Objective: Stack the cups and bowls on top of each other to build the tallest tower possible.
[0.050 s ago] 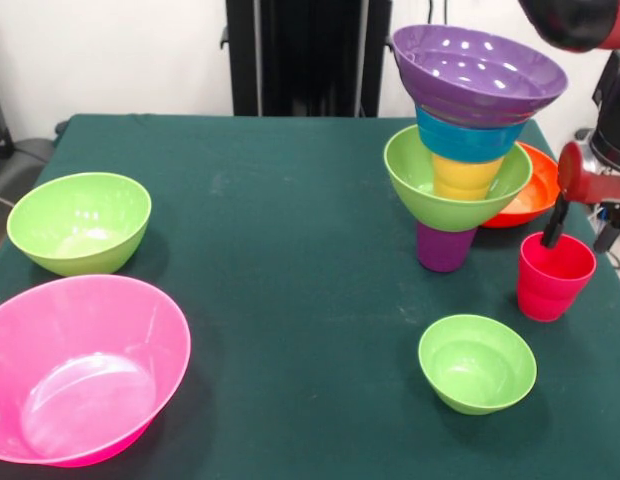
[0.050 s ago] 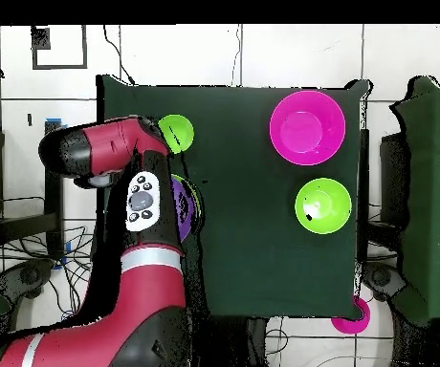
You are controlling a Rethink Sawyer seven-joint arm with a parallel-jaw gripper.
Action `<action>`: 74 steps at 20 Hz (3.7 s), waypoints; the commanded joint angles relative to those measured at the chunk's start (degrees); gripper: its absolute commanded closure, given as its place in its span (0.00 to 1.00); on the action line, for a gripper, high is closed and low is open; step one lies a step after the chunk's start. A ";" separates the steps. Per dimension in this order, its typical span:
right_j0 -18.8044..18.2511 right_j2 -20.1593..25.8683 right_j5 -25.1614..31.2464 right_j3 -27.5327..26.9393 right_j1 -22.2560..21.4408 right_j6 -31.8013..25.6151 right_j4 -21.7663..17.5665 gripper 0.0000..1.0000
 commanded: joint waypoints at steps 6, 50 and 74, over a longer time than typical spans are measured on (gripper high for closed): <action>2.08 2.06 -1.03 -3.08 2.90 9.47 2.02 0.00; 4.69 -2.68 0.12 -7.60 8.53 12.16 5.18 1.00; 5.93 -2.39 -0.19 -6.74 3.63 7.18 6.10 1.00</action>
